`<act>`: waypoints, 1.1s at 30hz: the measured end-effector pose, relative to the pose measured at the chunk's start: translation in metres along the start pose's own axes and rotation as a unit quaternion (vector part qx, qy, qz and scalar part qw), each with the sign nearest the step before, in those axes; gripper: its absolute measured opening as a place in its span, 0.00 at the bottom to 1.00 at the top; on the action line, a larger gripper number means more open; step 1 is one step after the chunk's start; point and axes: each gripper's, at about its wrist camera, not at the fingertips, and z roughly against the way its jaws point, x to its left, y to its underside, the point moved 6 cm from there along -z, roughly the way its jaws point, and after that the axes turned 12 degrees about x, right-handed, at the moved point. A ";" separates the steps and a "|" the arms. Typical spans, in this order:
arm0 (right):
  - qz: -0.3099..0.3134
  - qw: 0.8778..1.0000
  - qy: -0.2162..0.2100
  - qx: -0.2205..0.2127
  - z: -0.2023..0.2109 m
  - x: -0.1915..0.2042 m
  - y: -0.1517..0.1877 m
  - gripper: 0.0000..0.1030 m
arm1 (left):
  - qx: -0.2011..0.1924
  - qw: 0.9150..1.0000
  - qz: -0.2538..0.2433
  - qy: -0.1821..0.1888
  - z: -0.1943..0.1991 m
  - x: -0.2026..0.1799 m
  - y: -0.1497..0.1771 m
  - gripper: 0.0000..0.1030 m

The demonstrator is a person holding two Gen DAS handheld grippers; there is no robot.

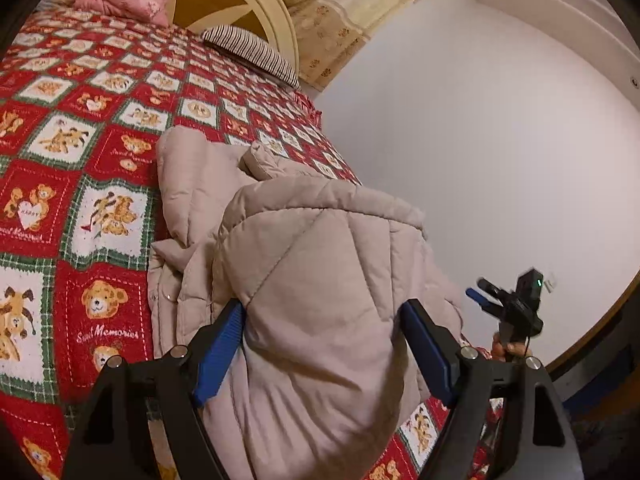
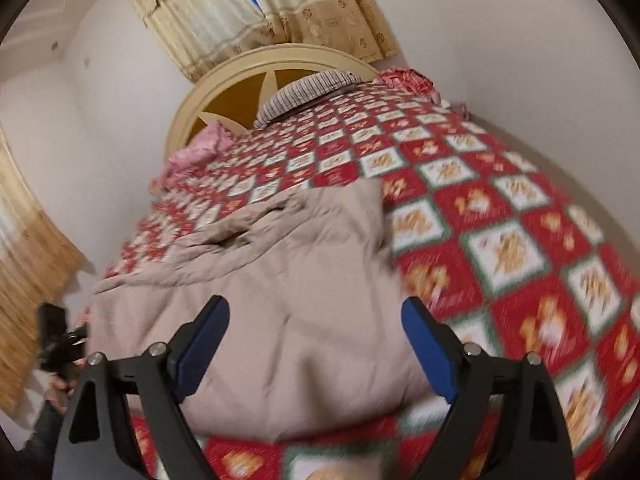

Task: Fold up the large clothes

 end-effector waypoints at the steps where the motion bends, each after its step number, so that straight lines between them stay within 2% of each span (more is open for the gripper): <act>1: 0.004 1.000 0.006 0.005 -0.009 -0.004 -0.009 0.88 | 0.000 1.000 -0.003 -0.006 -0.003 0.000 0.001 0.77; 3: 0.016 1.000 0.010 0.024 -0.028 -0.006 -0.022 0.88 | 0.007 1.000 -0.003 -0.012 -0.010 0.000 0.002 0.77; 6: 0.024 0.997 0.019 0.076 -0.068 -0.012 -0.034 0.88 | 0.009 1.000 -0.004 -0.010 -0.016 -0.002 0.003 0.75; 8: 0.034 0.992 0.006 0.122 -0.092 -0.009 -0.028 0.85 | 0.010 1.000 -0.007 -0.014 -0.017 -0.005 0.005 0.61; 9: 0.048 0.989 0.008 0.137 -0.100 -0.006 -0.023 0.72 | 0.007 1.000 -0.007 -0.011 -0.017 -0.006 0.006 0.56; 10: 0.071 0.987 0.029 0.140 -0.103 -0.002 -0.017 0.63 | 0.006 1.000 -0.006 -0.009 -0.017 -0.007 0.008 0.47; 11: 0.101 0.985 0.058 0.130 -0.101 0.003 -0.011 0.48 | 0.002 1.000 -0.008 -0.008 -0.015 -0.010 0.010 0.36; 12: 0.120 0.983 0.075 0.115 -0.096 0.008 -0.007 0.37 | -0.002 1.000 -0.011 -0.011 -0.014 -0.013 0.012 0.32; 13: 0.131 0.983 0.091 0.094 -0.087 0.012 -0.003 0.33 | -0.013 1.000 -0.019 -0.012 -0.011 -0.018 0.015 0.26; 15: 0.146 0.980 0.124 0.050 -0.063 0.019 0.004 0.26 | -0.030 0.999 -0.034 -0.016 -0.003 -0.030 0.021 0.23; 18: 0.174 0.972 0.158 -0.024 -0.017 0.036 0.022 0.25 | -0.060 0.996 -0.057 -0.017 0.014 -0.052 0.033 0.20; 21: 0.193 0.962 0.172 -0.085 0.025 0.054 0.038 0.25 | -0.092 0.992 -0.080 -0.015 0.032 -0.075 0.047 0.19; 25: 0.203 0.957 0.163 -0.129 0.054 0.071 0.036 0.24 | -0.110 0.989 -0.087 -0.039 0.043 -0.085 0.031 0.19; 29: 0.206 0.955 0.152 -0.148 0.064 0.082 -0.004 0.24 | -0.133 0.985 -0.093 -0.064 0.052 -0.088 -0.009 0.18; 33: 0.218 0.948 0.166 -0.164 0.051 0.087 -0.063 0.24 | -0.162 0.979 -0.090 -0.085 0.055 -0.082 -0.066 0.18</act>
